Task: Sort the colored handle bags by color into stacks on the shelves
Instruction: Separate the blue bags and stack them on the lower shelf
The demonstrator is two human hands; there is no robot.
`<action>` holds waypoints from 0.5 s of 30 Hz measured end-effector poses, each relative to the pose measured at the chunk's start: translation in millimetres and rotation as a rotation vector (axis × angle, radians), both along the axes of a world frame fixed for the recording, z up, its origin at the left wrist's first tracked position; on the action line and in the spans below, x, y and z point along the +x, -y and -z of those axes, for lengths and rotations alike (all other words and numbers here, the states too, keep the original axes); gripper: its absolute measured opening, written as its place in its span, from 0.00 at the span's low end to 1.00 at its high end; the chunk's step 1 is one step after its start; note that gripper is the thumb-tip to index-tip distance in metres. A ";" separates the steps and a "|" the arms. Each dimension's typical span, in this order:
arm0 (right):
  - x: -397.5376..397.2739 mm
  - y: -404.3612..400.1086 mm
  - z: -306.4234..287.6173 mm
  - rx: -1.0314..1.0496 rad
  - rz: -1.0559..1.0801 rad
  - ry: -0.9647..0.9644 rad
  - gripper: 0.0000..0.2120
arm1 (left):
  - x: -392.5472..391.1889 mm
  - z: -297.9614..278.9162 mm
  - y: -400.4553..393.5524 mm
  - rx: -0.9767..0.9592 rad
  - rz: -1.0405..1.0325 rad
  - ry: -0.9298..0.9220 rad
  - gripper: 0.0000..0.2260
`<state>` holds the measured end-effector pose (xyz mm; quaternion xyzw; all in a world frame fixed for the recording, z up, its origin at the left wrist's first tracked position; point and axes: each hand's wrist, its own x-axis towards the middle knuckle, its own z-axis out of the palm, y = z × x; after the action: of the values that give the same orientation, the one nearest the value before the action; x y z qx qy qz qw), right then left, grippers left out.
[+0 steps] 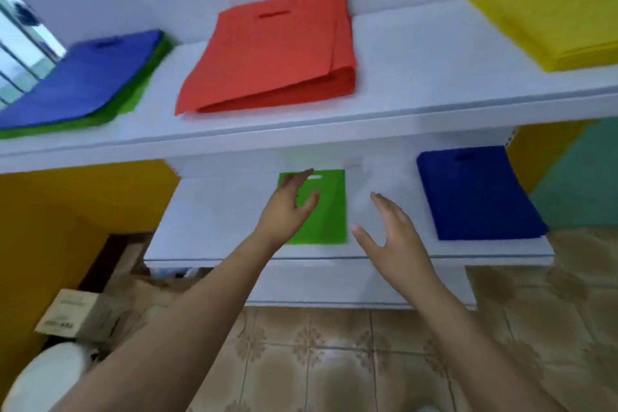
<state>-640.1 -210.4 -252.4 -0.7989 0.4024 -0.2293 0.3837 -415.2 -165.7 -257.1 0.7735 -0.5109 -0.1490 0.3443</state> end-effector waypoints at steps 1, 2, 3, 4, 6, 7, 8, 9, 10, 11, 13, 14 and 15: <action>15.2 -15.2 -10.9 -0.022 -0.026 0.018 0.38 | 11.9 -13.2 -20.6 -0.032 0.012 0.008 0.21; 31.6 -30.5 -21.9 -0.050 -0.050 0.035 0.38 | 24.4 -26.5 -41.8 -0.064 0.019 0.028 0.19; 47.9 -44.9 -31.7 -0.082 -0.069 0.048 0.37 | 36.6 -38.5 -62.6 -0.089 0.024 0.051 0.18; 64.6 -58.2 -41.6 -0.110 -0.082 0.059 0.37 | 49.3 -51.2 -82.1 -0.109 0.023 0.073 0.16; 98.7 -84.9 -61.2 -0.135 -0.104 0.079 0.35 | 75.7 -77.3 -120.2 -0.169 -0.008 0.098 0.15; 116.8 -96.6 -69.9 -0.144 -0.113 0.092 0.34 | 90.4 -90.6 -136.8 -0.207 -0.027 0.113 0.14; 135.0 -106.3 -78.0 -0.155 -0.119 0.103 0.33 | 105.9 -103.8 -150.6 -0.237 -0.047 0.130 0.13; 153.3 -114.5 -86.1 -0.175 -0.127 0.114 0.32 | 121.7 -116.8 -162.1 -0.266 -0.068 0.150 0.13; 171.2 -122.9 -94.1 -0.192 -0.140 0.124 0.31 | 138.3 -129.3 -172.3 -0.289 -0.096 0.172 0.12; 188.2 -130.4 -102.7 -0.202 -0.156 0.137 0.31 | 154.9 -141.5 -180.6 -0.311 -0.129 0.197 0.12; 218.6 -140.3 -118.4 -0.218 -0.182 0.165 0.30 | 187.9 -163.0 -191.0 -0.359 -0.194 0.235 0.13; 232.7 -143.8 -125.1 -0.223 -0.196 0.175 0.30 | 204.1 -172.1 -193.8 -0.378 -0.217 0.245 0.13; 246.5 -146.1 -132.1 -0.232 -0.212 0.183 0.30 | 219.9 -181.0 -195.4 -0.391 -0.233 0.255 0.13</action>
<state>-393.6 -64.3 -120.3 -0.8515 0.2503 -0.3044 0.3458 -195.3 29.7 -76.1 0.7584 -0.4767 0.0923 0.4349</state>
